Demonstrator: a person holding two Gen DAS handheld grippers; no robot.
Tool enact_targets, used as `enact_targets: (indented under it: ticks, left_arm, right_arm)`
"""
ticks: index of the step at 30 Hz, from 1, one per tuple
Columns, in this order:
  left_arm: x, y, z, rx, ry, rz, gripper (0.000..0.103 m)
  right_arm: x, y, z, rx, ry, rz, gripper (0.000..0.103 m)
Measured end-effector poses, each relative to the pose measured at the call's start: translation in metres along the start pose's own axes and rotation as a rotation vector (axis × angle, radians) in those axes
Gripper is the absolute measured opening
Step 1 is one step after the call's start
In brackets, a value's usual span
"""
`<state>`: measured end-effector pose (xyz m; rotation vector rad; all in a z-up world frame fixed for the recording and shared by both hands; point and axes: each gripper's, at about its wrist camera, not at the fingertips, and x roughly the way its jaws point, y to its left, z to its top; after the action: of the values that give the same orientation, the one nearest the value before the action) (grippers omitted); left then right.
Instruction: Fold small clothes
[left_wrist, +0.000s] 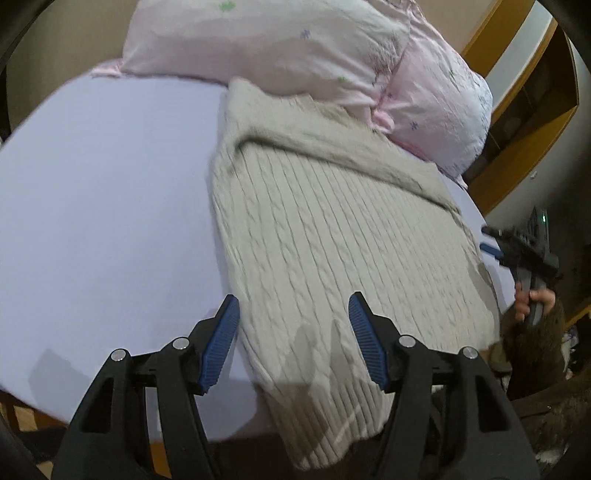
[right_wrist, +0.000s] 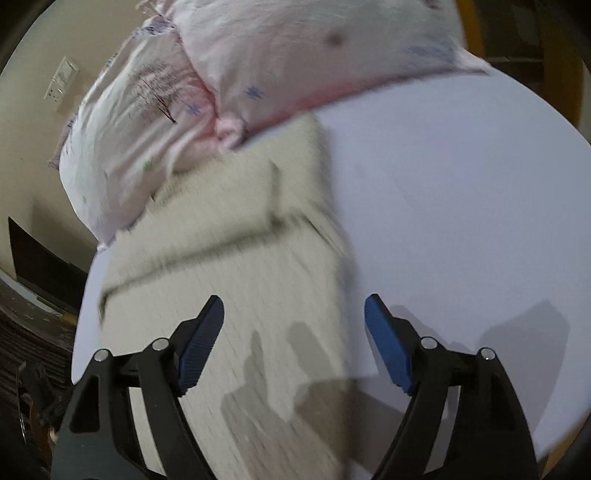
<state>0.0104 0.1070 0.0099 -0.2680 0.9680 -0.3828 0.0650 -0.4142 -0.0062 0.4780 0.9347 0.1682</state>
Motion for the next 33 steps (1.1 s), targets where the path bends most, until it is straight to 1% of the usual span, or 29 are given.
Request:
enact_targets:
  ticks: [2, 3, 4, 5, 6, 7, 8, 9, 10, 11, 12, 14, 15, 17, 20, 22, 23, 24, 26, 27, 28, 29, 30, 31, 32, 33]
  left_arm:
    - [0.0, -0.005, -0.009, 0.021, -0.008, 0.026, 0.063]
    - [-0.003, -0.007, -0.015, 0.028, -0.009, 0.03, 0.063]
    - [-0.005, -0.008, -0.019, 0.024, -0.007, 0.024, 0.063]
    - [-0.007, -0.008, -0.024, 0.019, -0.007, 0.015, 0.061]
    - [-0.009, -0.011, -0.03, 0.021, -0.009, 0.01, 0.058]
    - [-0.011, -0.013, -0.034, 0.027, -0.011, 0.016, 0.052]
    - [-0.012, -0.016, -0.039, 0.035, -0.013, 0.029, 0.042]
    - [-0.012, -0.018, -0.041, 0.038, -0.013, 0.034, 0.037]
    - [-0.012, -0.019, -0.043, 0.038, -0.01, 0.029, 0.027]
    - [-0.01, -0.02, -0.044, 0.035, -0.001, 0.011, 0.016]
    - [-0.009, -0.021, -0.045, 0.035, 0.008, -0.01, 0.016]
    - [-0.008, -0.023, -0.043, 0.049, 0.014, -0.014, 0.012]
    - [-0.008, -0.024, -0.041, 0.05, 0.014, -0.024, 0.012]
    - [-0.012, -0.024, -0.029, 0.052, 0.001, -0.076, 0.011]
    - [-0.019, -0.025, 0.001, 0.073, -0.062, -0.113, 0.01]
    - [-0.021, -0.024, 0.039, 0.089, -0.144, -0.094, 0.01]
    - [-0.019, -0.022, 0.058, 0.081, -0.182, -0.08, 0.01]
    - [-0.012, -0.015, 0.089, 0.041, -0.232, -0.067, 0.01]
    - [0.004, -0.001, 0.125, -0.031, -0.279, -0.057, 0.01]
    - [0.022, 0.009, 0.151, -0.085, -0.295, -0.04, 0.011]
    - [0.038, 0.016, 0.169, -0.118, -0.298, -0.021, 0.011]
    - [0.056, 0.025, 0.185, -0.15, -0.286, -0.003, 0.011]
    - [0.082, 0.034, 0.204, -0.182, -0.245, 0.029, 0.011]
    - [0.1, 0.04, 0.214, -0.206, -0.2, 0.046, 0.011]
    - [0.113, 0.047, 0.221, -0.244, -0.154, 0.044, 0.011]
    - [0.12, 0.058, 0.223, -0.307, -0.124, 0.005, 0.011]
  right_arm:
    - [-0.011, -0.017, -0.026, 0.031, 0.035, 0.008, 0.065]
    - [-0.019, -0.022, -0.036, 0.031, 0.017, 0.032, 0.065]
    - [-0.026, -0.025, -0.049, 0.032, 0.029, 0.052, 0.064]
    - [-0.033, -0.026, -0.06, 0.028, 0.033, 0.075, 0.058]
    - [-0.037, -0.027, -0.073, 0.026, 0.062, 0.131, 0.052]
    - [-0.038, -0.027, -0.081, 0.025, 0.077, 0.171, 0.05]
    - [-0.04, -0.026, -0.092, 0.02, 0.095, 0.222, 0.047]
    - [-0.041, -0.025, -0.097, 0.016, 0.101, 0.246, 0.038]
    - [-0.039, -0.025, -0.103, 0.019, 0.127, 0.291, 0.031]
    - [-0.034, -0.025, -0.109, 0.03, 0.157, 0.33, 0.014]
    - [-0.027, -0.026, -0.113, 0.04, 0.187, 0.364, 0.01]
    - [-0.023, -0.026, -0.112, 0.048, 0.186, 0.416, 0.008]
    - [-0.024, -0.023, -0.105, 0.05, 0.165, 0.452, 0.007]
    - [-0.034, -0.016, -0.09, 0.037, 0.101, 0.521, 0.007]
    - [-0.043, -0.001, -0.044, 0.01, -0.025, 0.575, 0.007]
    - [-0.041, 0.005, -0.004, 0.019, -0.104, 0.594, 0.007]
    - [-0.036, 0.007, 0.015, 0.028, -0.137, 0.596, 0.007]
    - [-0.026, 0.009, 0.042, 0.042, -0.18, 0.589, 0.007]
    - [-0.002, 0.008, 0.08, 0.078, -0.23, 0.557, 0.007]
    - [0.014, 0.006, 0.097, 0.107, -0.246, 0.534, 0.007]
    - [0.038, 0.007, 0.118, 0.147, -0.261, 0.483, 0.007]
    - [0.057, 0.005, 0.132, 0.175, -0.262, 0.432, 0.007]
    - [0.078, 0.004, 0.143, 0.202, -0.251, 0.376, 0.011]
    - [0.105, -0.002, 0.156, 0.255, -0.207, 0.305, 0.016]
    - [0.123, -0.01, 0.16, 0.325, -0.171, 0.253, 0.028]
    - [0.132, -0.015, 0.159, 0.374, -0.156, 0.251, 0.036]
